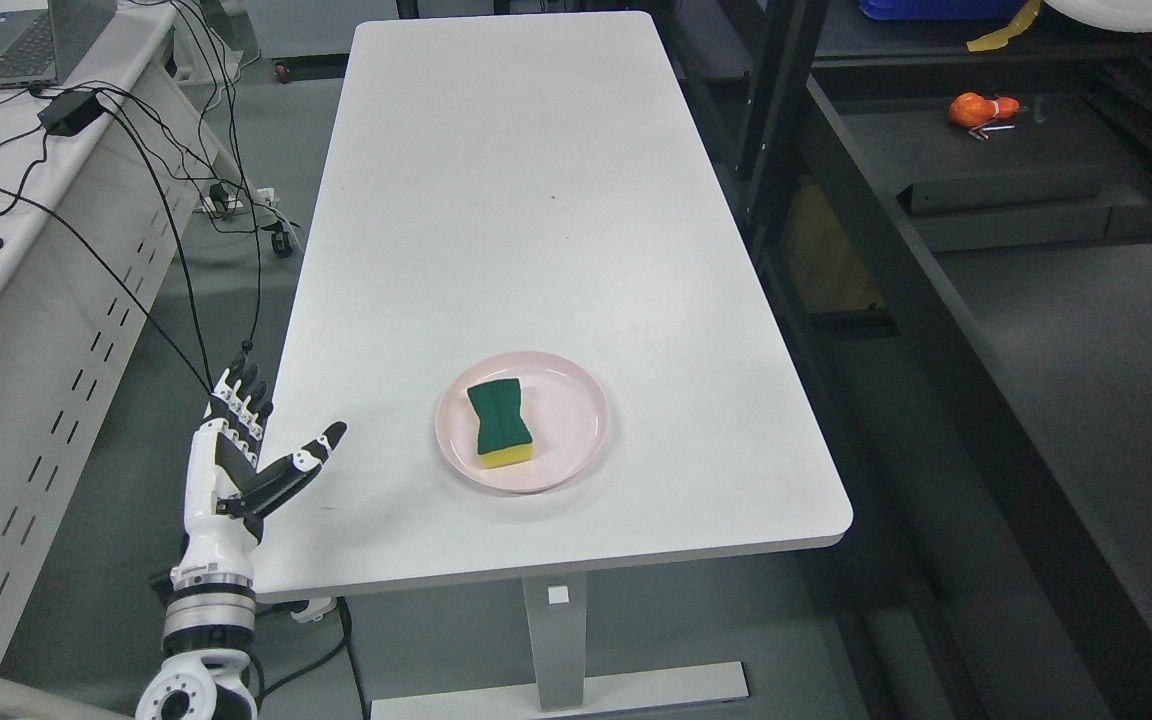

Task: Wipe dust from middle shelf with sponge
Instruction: 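Raise the left hand from beside the table toward the pink plate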

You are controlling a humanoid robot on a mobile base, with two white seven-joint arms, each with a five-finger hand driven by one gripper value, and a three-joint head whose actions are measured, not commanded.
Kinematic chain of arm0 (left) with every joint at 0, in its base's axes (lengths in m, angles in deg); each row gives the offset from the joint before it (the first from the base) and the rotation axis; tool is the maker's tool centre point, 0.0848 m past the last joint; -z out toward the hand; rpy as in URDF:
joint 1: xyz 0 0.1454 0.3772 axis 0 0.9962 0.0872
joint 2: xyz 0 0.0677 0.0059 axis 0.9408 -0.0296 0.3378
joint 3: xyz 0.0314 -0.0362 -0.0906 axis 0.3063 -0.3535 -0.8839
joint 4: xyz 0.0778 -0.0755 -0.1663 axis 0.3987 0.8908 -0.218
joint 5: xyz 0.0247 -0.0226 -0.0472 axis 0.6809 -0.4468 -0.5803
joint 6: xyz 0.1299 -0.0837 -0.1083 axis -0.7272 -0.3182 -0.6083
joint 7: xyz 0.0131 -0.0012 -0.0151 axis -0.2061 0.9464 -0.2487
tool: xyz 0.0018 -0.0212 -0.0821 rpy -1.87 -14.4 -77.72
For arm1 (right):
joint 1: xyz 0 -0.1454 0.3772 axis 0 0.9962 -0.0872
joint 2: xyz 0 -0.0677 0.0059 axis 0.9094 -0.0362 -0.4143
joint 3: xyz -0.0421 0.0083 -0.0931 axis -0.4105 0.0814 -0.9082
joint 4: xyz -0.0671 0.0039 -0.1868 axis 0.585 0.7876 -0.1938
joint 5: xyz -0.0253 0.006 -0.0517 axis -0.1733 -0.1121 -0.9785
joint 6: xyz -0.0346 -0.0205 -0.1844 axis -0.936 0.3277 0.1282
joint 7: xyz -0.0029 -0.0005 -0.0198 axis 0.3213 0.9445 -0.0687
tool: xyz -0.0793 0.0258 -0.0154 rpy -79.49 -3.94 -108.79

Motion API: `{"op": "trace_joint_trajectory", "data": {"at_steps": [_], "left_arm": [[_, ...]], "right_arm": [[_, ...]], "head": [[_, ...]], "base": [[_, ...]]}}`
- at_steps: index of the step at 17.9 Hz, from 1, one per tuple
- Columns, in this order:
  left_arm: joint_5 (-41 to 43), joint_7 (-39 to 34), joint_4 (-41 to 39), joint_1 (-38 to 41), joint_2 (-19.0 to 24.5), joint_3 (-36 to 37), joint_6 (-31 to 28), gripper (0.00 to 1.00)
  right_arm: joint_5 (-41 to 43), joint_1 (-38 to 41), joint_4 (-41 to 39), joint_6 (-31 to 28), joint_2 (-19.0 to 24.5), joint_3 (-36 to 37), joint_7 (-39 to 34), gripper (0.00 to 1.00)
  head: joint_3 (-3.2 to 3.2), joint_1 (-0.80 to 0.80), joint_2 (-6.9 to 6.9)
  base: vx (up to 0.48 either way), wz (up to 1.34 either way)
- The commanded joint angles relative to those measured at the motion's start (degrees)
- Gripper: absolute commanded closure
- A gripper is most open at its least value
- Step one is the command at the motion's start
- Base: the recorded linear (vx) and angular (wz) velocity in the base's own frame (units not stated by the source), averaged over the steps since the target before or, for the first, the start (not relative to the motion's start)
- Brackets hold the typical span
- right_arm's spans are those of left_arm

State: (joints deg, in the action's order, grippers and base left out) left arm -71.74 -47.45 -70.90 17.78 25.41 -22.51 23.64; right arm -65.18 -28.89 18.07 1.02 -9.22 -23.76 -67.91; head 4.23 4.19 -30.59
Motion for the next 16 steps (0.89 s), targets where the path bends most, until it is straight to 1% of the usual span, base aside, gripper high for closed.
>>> {"op": "trace_joint_trajectory", "data": {"at_steps": [1, 3, 4, 5, 7, 8, 9, 10, 11, 12, 15, 16], "left_arm": [[0.0, 0.0, -2.2, 0.1, 1.0, -1.3, 0.2, 0.02], [0.0, 0.3, -1.6, -0.2, 1.0, -1.2, 0.6, 0.02], [0.1, 1.0, -0.6, -0.9, 1.9, -1.2, 0.8, 0.01], [0.1, 2.5, 0.3, -1.9, 4.5, -1.0, 0.9, 0.01], [2.4, 7.5, 3.9, -4.1, 12.4, -0.6, 4.3, 0.02], [6.7, 10.0, 7.5, -5.9, 16.8, -0.4, 7.7, 0.02], [14.2, 12.8, 11.6, -8.7, 20.5, -0.3, 11.3, 0.02], [21.4, 15.4, 14.3, -10.9, 22.3, -0.3, 13.3, 0.02], [27.1, 18.2, 15.9, -12.3, 23.4, -0.3, 15.0, 0.02], [31.0, 21.0, 16.3, -14.2, 23.6, -0.7, 17.6, 0.02], [31.0, 23.9, 16.2, -18.9, 23.5, -0.1, 30.5, 0.02], [32.2, 25.9, 16.2, -19.5, 23.8, 0.7, 32.5, 0.03]], "right_arm": [[0.0, 0.0, -1.0, 0.0, -1.0, 0.0, 0.0, 0.00], [0.0, 0.0, -1.0, 0.0, -1.0, 0.0, 0.0, 0.00], [0.0, 0.0, -1.0, 0.0, -1.0, 0.0, 0.0, 0.00], [0.0, 0.0, -1.0, 0.0, -1.0, 0.0, 0.0, 0.00], [0.0, 0.0, -1.0, 0.0, -1.0, 0.0, 0.0, 0.00], [0.0, 0.0, -1.0, 0.0, -1.0, 0.0, 0.0, 0.00], [0.0, 0.0, -1.0, 0.0, -1.0, 0.0, 0.0, 0.00], [0.0, 0.0, -1.0, 0.0, -1.0, 0.0, 0.0, 0.00], [0.0, 0.0, -1.0, 0.0, -1.0, 0.0, 0.0, 0.00], [0.0, 0.0, -1.0, 0.0, -1.0, 0.0, 0.0, 0.00], [0.0, 0.0, -1.0, 0.0, -1.0, 0.0, 0.0, 0.00], [0.0, 0.0, -1.0, 0.0, -1.0, 0.0, 0.0, 0.00]], "head": [[0.00, 0.00, 0.00], [0.00, 0.00, 0.00], [0.00, 0.00, 0.00], [0.00, 0.00, 0.00], [0.00, 0.00, 0.00], [0.00, 0.00, 0.00], [0.00, 0.00, 0.00], [0.00, 0.00, 0.00], [0.00, 0.00, 0.00], [0.00, 0.00, 0.00], [0.00, 0.00, 0.00], [0.00, 0.00, 0.00]], "base": [[0.000, 0.00], [0.000, 0.00], [0.000, 0.00], [0.000, 0.00], [0.000, 0.00], [0.000, 0.00], [0.000, 0.00], [0.000, 0.00], [0.000, 0.00], [0.000, 0.00], [0.000, 0.00], [0.000, 0.00]]}}
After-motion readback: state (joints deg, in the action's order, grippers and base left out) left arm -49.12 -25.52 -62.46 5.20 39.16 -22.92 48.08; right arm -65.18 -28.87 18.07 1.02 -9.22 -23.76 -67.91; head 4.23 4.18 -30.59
